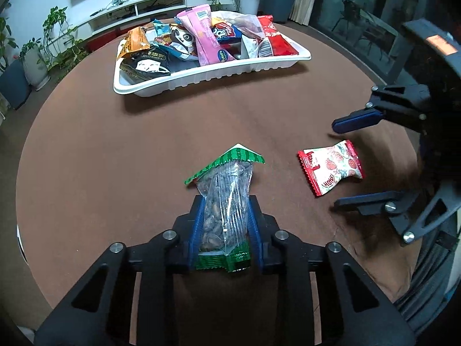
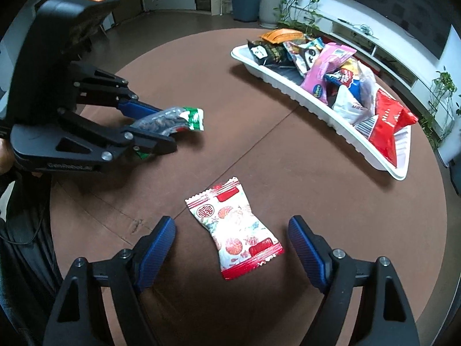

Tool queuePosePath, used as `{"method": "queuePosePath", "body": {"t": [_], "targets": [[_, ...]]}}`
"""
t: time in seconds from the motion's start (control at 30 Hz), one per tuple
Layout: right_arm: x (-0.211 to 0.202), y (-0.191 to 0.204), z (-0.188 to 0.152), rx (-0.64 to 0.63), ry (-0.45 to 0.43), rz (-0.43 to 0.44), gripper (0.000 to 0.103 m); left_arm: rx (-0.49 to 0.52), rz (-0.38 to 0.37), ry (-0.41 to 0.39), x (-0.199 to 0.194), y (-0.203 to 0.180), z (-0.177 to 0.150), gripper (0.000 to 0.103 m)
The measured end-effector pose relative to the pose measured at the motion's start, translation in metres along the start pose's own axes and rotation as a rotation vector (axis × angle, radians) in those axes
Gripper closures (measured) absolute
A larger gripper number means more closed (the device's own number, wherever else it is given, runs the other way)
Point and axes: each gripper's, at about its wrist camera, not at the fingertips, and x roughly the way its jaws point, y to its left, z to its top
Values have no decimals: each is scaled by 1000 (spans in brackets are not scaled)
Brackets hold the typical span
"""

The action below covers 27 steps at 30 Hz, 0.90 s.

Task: Organize snacks
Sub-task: 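Grasp the clear nut bag with the left gripper while the right gripper grasps the red-white candy packet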

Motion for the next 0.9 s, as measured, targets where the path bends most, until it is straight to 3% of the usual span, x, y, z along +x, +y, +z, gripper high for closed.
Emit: {"method": "queuePosePath", "body": {"t": [0.4,0.77,0.9], "targets": [[12,-3,13,-45,73,52,28,-69,-67,-18,-5,11,-5,79],[7,0,31,-45,134,54,62,-89,-84,-29,-11,8,-9,79],[8,11,34,-34,138,48,66,-92,-90,-37,-12,6,-9,79]]}}
